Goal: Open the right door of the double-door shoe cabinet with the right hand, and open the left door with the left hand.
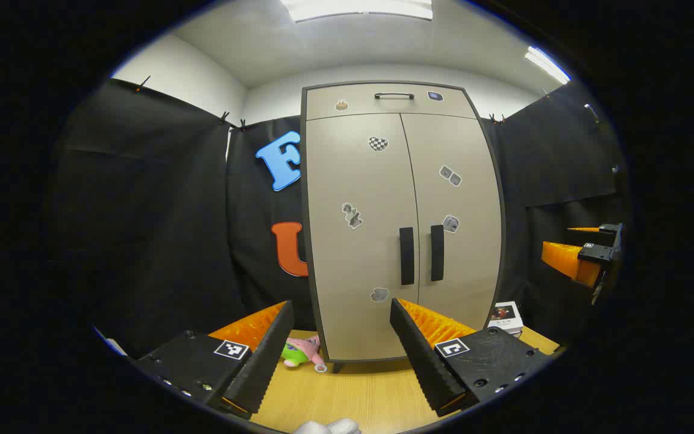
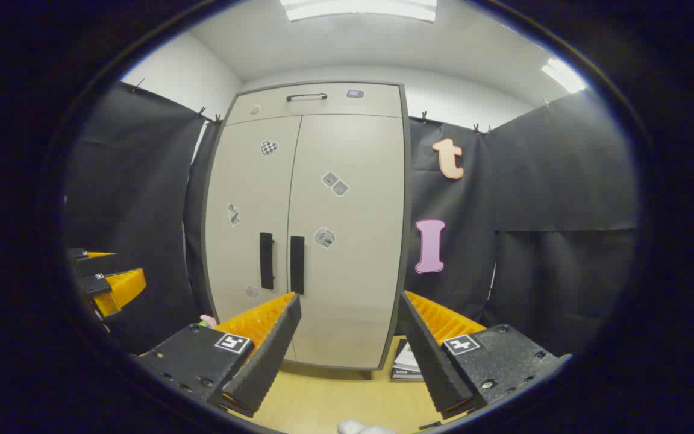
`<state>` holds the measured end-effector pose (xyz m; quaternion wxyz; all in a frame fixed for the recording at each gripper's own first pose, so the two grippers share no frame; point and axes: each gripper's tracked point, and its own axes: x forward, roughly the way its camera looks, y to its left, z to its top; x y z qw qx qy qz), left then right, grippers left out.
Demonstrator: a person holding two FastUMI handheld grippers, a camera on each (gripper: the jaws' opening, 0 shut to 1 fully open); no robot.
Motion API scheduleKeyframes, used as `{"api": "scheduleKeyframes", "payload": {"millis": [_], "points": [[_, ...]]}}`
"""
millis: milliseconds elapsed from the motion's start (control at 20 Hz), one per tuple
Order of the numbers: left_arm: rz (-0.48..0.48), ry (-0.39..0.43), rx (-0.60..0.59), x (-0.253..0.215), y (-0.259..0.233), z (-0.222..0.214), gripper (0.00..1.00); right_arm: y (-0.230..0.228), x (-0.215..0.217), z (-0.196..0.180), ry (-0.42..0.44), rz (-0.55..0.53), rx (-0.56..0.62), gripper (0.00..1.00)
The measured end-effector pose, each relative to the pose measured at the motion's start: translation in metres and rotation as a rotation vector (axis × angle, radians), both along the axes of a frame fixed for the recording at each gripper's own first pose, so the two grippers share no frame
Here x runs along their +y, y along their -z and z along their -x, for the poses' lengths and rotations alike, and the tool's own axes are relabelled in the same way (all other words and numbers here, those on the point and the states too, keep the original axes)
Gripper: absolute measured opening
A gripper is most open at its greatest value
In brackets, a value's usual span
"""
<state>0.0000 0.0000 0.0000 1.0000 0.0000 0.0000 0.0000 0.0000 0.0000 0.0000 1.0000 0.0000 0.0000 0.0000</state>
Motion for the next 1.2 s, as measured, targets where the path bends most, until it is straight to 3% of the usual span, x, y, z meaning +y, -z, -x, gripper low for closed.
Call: {"api": "scheduleKeyframes", "payload": {"millis": [850, 1200], "points": [[0.013, -0.006, -0.003, 0.003, -0.001, 0.001, 0.96, 0.005, -0.007, -0.004, 0.015, -0.001, 0.015, 1.0], [0.013, -0.015, 0.001, 0.009, -0.001, 0.0, 0.96, 0.002, 0.002, -0.027, 0.018, 0.005, 0.017, 1.0]]}}
